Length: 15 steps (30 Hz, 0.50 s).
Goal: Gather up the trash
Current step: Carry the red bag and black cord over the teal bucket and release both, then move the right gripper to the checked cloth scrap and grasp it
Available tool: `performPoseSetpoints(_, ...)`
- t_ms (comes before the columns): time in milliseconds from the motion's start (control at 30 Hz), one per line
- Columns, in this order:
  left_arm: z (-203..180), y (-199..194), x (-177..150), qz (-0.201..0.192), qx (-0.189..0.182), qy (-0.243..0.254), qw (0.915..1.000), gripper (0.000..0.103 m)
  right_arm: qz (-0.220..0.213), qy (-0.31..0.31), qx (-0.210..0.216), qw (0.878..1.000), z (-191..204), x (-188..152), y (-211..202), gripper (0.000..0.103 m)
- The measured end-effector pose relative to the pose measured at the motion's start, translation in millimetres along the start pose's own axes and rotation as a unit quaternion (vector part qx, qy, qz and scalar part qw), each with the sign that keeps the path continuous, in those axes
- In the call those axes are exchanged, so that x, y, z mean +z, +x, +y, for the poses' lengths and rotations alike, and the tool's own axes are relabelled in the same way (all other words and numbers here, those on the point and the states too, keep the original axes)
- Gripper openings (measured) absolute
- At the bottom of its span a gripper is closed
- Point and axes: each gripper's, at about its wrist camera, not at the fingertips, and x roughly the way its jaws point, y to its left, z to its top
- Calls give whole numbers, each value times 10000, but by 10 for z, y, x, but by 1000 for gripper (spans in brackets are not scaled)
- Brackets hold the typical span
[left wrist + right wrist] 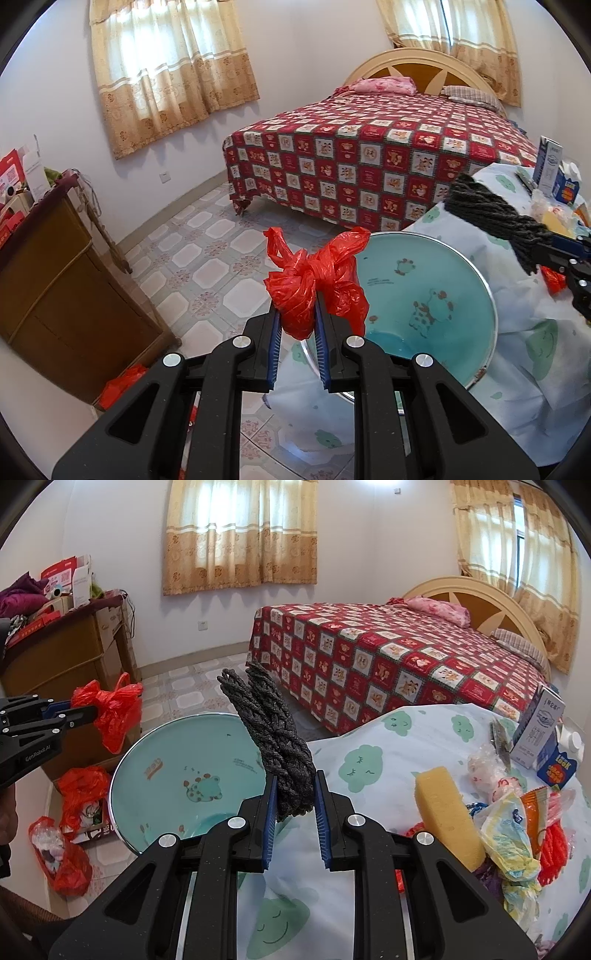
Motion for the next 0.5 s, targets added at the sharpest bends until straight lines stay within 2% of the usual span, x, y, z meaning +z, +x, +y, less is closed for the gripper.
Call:
performPoseSetpoints(100,-68,0,-20,3,-111,41,9999,22,62,-33,98,9999,26,-8,40,22)
performPoseSetpoints(167,-140,5,-40,6,-175,91,9998,33,79,-76,140,9998,70,-25,68,33)
performPoseSetpoints(200,-157,6,-51,6,-174,119,9998,46,86,-76,160,9998,80,-35,75,40)
performPoseSetpoints(233,-182,6,-63,4,-168,146,9998,55,106,-73,171,9998,93,-49,88,41)
performPoseSetpoints(300,-217,-1,-75,-12,-164,181,9997,56,117,-62,159,9998,99,-72,85,44)
performPoseSetpoints(400,-219,1,-79,-13,-117,143,9998,66,97,34,109,9999,55,-95,43,50)
performPoseSetpoints(500,-228,7,-83,27,-131,145,9998,66,23,151,-17,9999,-19,-116,-94,50)
